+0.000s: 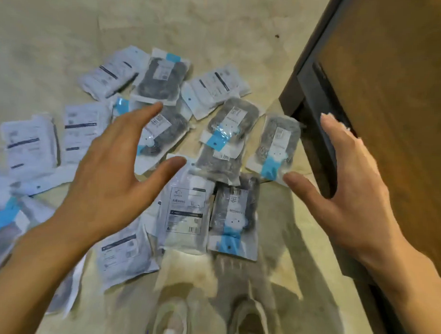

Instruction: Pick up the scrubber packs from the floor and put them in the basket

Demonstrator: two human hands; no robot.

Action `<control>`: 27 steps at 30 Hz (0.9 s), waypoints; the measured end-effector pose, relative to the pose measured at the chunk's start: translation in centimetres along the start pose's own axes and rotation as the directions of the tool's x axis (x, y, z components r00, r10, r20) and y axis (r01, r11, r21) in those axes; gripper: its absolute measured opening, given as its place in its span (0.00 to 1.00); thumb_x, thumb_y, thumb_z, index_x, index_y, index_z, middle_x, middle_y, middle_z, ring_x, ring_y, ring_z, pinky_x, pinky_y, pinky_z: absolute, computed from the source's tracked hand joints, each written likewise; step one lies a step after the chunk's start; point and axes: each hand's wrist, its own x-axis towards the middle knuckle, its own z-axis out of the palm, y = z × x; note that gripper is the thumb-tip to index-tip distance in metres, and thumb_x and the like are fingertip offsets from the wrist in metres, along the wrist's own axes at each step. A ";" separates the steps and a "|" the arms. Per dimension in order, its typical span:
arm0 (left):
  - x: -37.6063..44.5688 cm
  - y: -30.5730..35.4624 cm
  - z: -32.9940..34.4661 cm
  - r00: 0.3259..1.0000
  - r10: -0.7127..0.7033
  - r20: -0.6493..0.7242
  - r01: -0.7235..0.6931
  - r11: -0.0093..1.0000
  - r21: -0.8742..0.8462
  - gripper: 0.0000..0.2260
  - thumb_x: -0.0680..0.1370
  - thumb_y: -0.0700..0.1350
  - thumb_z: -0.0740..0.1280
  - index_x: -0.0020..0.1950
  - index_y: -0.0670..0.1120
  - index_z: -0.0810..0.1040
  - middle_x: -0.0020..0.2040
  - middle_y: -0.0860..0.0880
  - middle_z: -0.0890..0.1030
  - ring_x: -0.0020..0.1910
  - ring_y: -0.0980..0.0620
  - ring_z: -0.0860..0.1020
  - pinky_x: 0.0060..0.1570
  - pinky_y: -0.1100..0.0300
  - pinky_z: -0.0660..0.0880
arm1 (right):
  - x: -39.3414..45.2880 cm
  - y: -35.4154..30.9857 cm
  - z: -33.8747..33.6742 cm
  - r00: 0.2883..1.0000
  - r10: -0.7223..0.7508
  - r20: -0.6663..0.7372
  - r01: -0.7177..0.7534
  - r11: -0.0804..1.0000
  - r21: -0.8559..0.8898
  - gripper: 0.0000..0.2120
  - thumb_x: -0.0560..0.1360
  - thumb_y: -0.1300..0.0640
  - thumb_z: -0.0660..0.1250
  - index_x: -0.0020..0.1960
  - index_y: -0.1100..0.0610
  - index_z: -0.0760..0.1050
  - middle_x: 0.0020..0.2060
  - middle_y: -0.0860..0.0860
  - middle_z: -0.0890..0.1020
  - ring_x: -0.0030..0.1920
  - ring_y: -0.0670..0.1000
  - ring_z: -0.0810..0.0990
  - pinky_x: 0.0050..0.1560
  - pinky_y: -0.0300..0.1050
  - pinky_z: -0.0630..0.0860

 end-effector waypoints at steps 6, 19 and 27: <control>0.5 -5.7 8.2 0.997 0.064 -0.038 -0.067 0.995 -0.069 0.35 0.74 0.69 0.61 0.79 0.57 0.62 0.72 0.61 0.69 0.68 0.63 0.68 0.64 0.58 0.66 | -1.5 4.6 8.6 0.998 -0.005 -0.069 0.007 1.000 0.024 0.42 0.76 0.31 0.61 0.83 0.51 0.56 0.77 0.44 0.66 0.77 0.45 0.62 0.78 0.57 0.62; -0.8 -8.1 9.8 0.995 0.100 -0.009 -0.100 0.995 -0.016 0.33 0.76 0.68 0.61 0.79 0.55 0.64 0.73 0.51 0.74 0.70 0.51 0.71 0.65 0.54 0.67 | -2.6 7.1 16.0 0.938 0.325 0.124 -0.346 0.904 0.252 0.45 0.73 0.25 0.62 0.82 0.45 0.56 0.80 0.47 0.66 0.77 0.51 0.68 0.74 0.58 0.70; -1.0 -9.3 9.5 0.997 0.068 -0.022 -0.068 0.998 -0.004 0.34 0.76 0.68 0.61 0.79 0.54 0.64 0.73 0.51 0.74 0.70 0.51 0.72 0.64 0.53 0.68 | -2.6 10.5 20.6 0.962 0.198 0.189 -0.246 0.929 0.277 0.28 0.78 0.47 0.74 0.75 0.47 0.69 0.66 0.40 0.73 0.63 0.38 0.71 0.59 0.33 0.71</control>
